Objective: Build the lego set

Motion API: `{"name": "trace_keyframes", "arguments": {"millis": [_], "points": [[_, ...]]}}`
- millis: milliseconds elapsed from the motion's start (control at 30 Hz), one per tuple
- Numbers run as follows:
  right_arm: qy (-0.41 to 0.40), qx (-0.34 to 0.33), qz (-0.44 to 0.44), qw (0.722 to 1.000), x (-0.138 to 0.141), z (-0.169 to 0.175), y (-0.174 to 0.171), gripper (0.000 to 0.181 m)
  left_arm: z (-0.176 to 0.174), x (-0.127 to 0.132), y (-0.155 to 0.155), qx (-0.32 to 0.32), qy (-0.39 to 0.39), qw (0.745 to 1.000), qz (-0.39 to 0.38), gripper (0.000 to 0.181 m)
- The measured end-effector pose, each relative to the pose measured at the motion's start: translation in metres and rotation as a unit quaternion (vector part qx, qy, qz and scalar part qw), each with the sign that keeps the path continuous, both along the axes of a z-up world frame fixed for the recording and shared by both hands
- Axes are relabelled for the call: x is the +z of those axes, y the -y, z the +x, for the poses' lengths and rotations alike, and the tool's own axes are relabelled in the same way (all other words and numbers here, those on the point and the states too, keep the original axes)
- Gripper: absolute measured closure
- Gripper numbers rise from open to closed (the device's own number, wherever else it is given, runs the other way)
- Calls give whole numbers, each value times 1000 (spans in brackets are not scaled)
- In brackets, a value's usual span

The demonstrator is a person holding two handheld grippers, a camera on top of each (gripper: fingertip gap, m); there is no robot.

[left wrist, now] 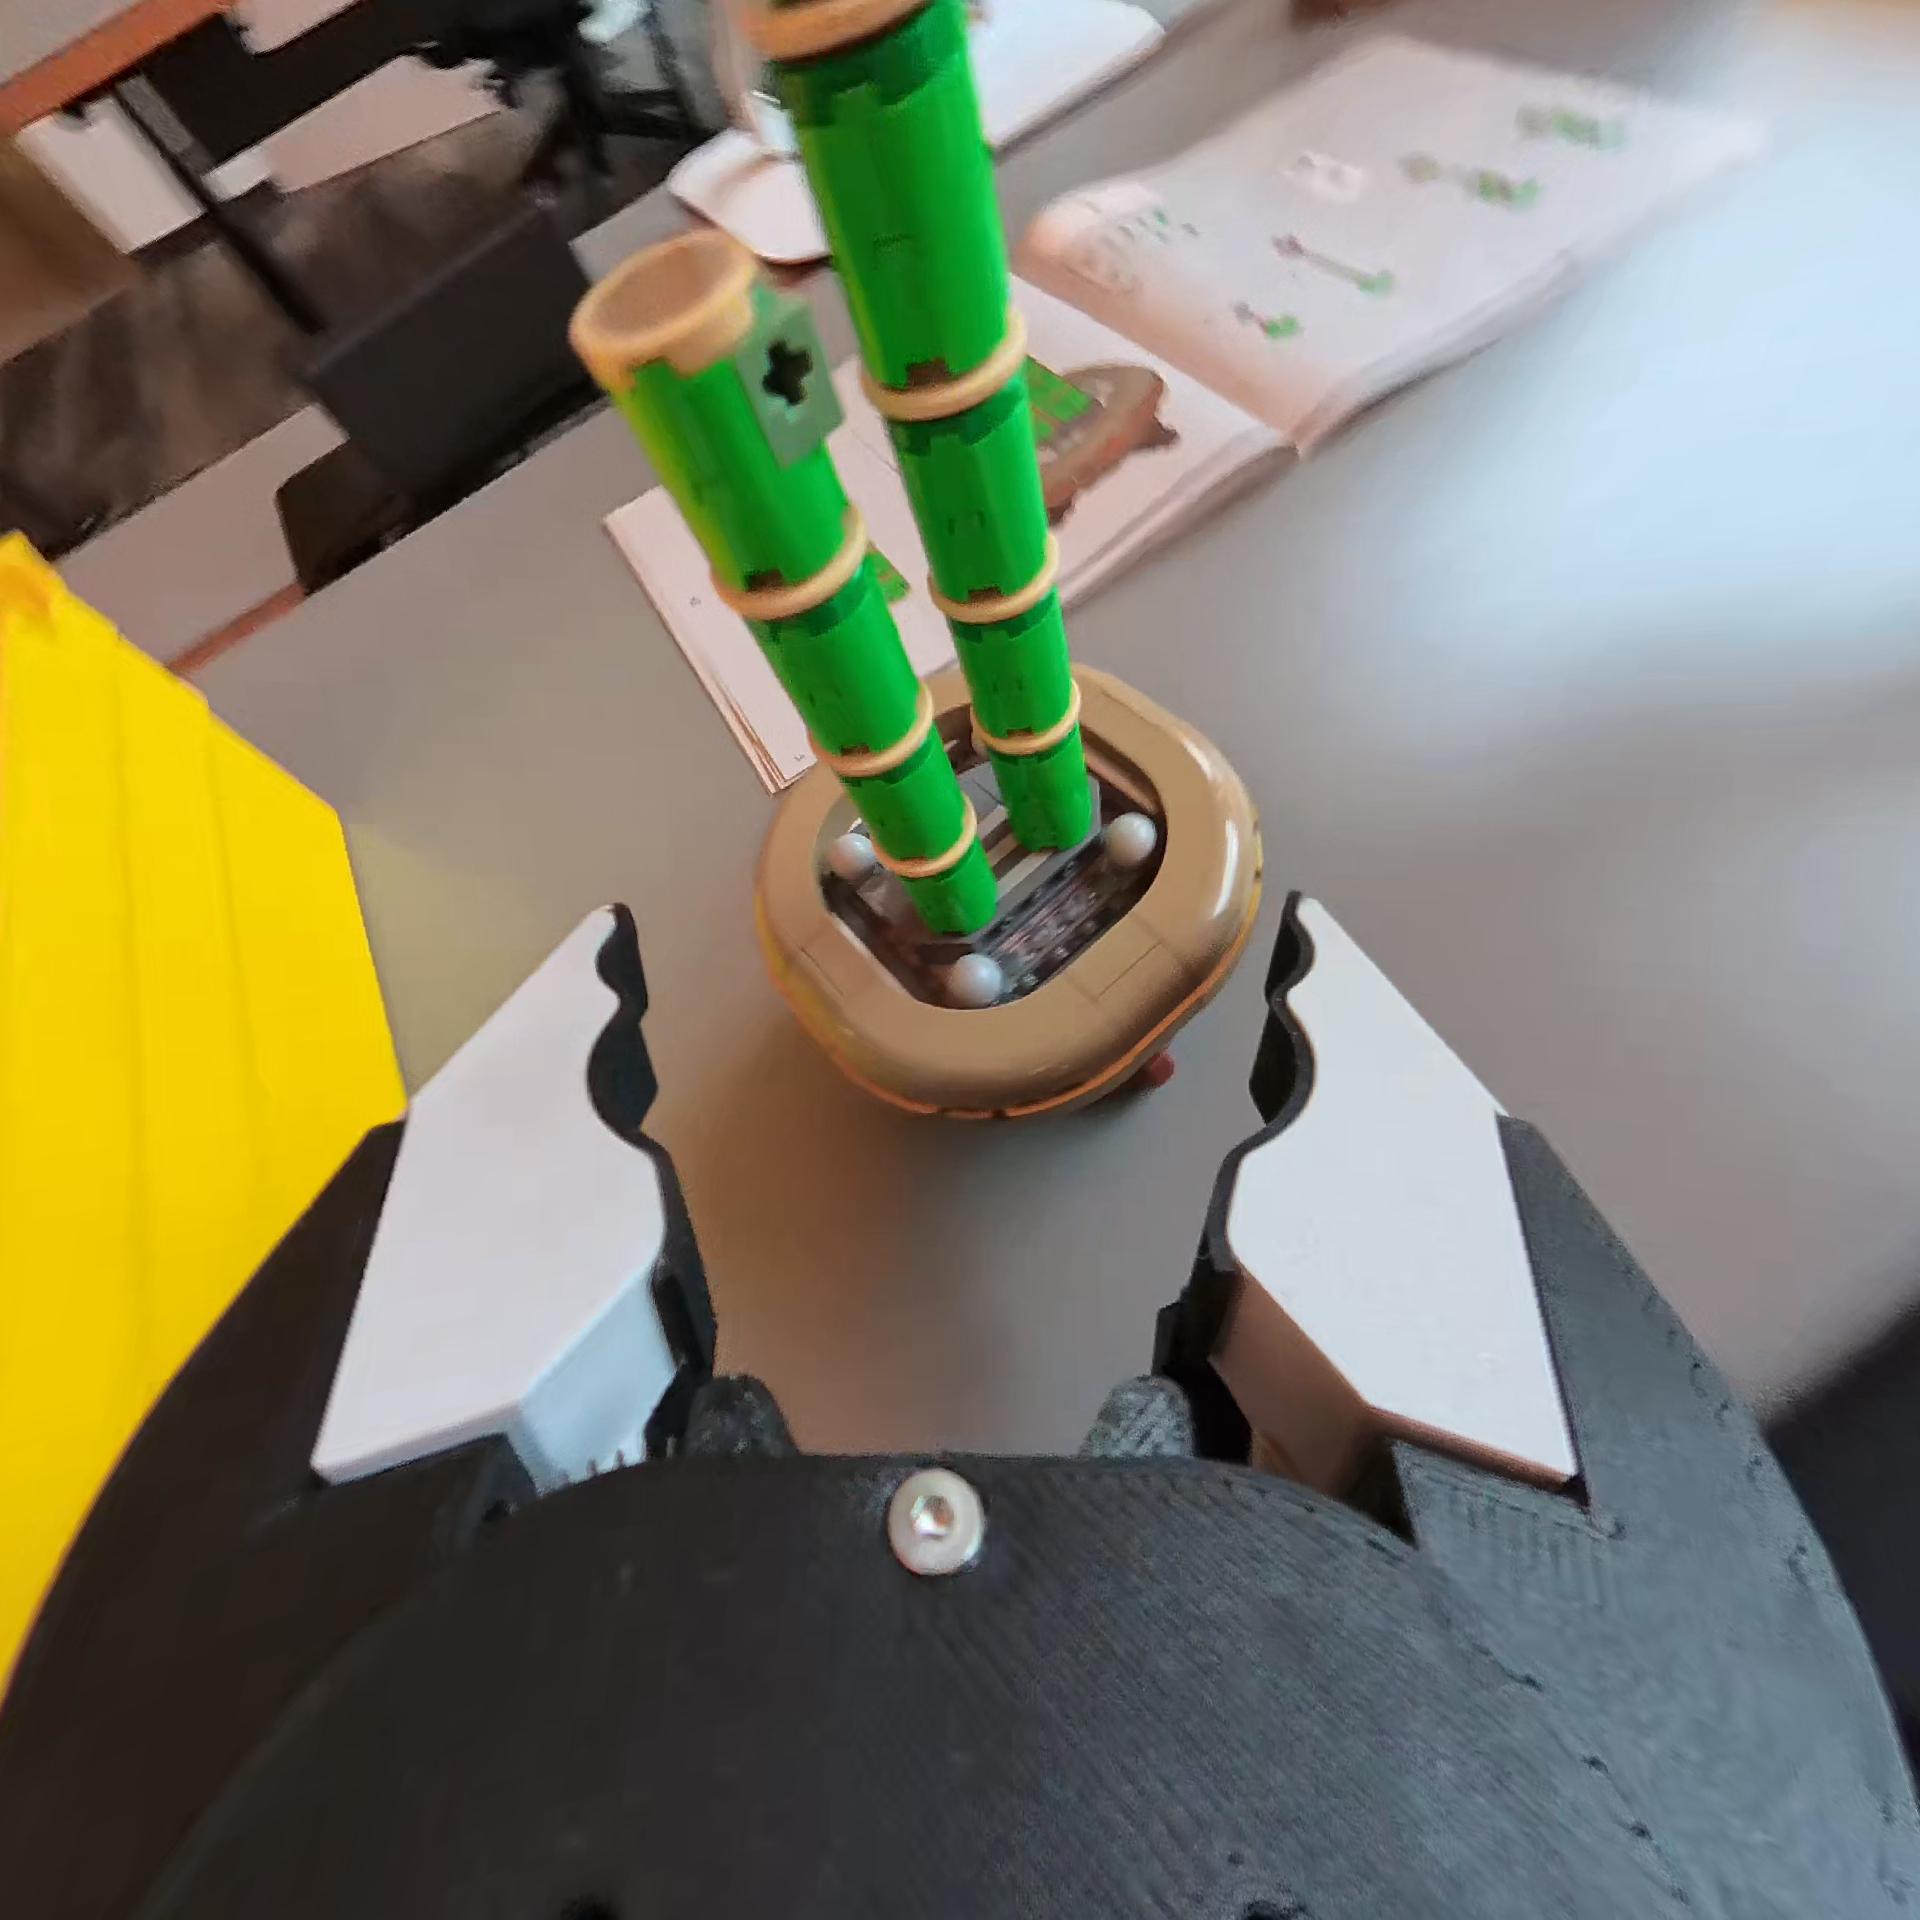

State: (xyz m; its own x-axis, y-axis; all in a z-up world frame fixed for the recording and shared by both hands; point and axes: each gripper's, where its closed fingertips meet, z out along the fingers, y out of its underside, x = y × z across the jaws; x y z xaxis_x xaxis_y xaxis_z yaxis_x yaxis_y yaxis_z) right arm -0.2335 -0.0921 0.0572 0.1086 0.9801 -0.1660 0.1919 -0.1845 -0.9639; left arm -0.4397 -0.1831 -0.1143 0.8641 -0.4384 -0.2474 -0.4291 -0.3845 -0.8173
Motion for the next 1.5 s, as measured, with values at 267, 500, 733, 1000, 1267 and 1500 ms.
{"name": "trace_keyframes", "arguments": {"millis": [267, 500, 733, 1000, 1267, 1500], "points": [[2, 12, -5, 1000, -2, -4, 5, 178, 4, -17, -9, -67, -21, 995, -74, 59], [1, 16, -14, 1000, -5, -4, 4, 178, 10, -25, -12, -84, 4, 992, -97, 59], [-1, 18, -13, 1000, -3, -2, 5, 178, 14, -28, -10, -85, 33, 991, -102, 66], [-4, 19, -10, 1000, 0, -2, 6, 178, 15, -28, -10, -66, 40, 993, -95, 66], [-8, 18, -9, 1000, 2, 0, 6, 178, 17, -27, -10, -32, 52, 995, -76, 66], [-8, 18, -9, 1000, 3, 1, 6, 178, 17, -26, -10, -23, 61, 996, -64, 66]]}}
